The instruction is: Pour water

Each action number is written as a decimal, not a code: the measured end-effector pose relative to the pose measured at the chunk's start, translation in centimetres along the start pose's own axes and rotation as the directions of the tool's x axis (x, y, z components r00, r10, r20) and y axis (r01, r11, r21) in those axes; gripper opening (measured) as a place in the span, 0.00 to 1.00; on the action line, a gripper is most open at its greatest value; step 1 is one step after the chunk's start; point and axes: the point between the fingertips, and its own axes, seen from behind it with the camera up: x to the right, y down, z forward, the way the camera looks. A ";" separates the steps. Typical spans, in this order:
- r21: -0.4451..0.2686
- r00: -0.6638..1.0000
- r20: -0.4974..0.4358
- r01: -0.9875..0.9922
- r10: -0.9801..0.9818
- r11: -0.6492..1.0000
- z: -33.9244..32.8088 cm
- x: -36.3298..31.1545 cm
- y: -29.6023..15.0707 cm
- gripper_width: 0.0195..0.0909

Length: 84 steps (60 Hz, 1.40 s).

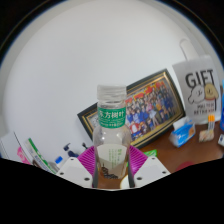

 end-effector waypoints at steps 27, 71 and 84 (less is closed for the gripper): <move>-0.159 0.878 -0.246 0.381 -0.410 0.911 -1.6 22.7 4.3 0.31; -0.318 0.863 -0.271 0.338 -0.427 0.886 -4.2 25.2 9.3 0.93; -0.343 0.839 -0.284 0.363 -0.463 0.867 -10.4 20.0 7.3 0.92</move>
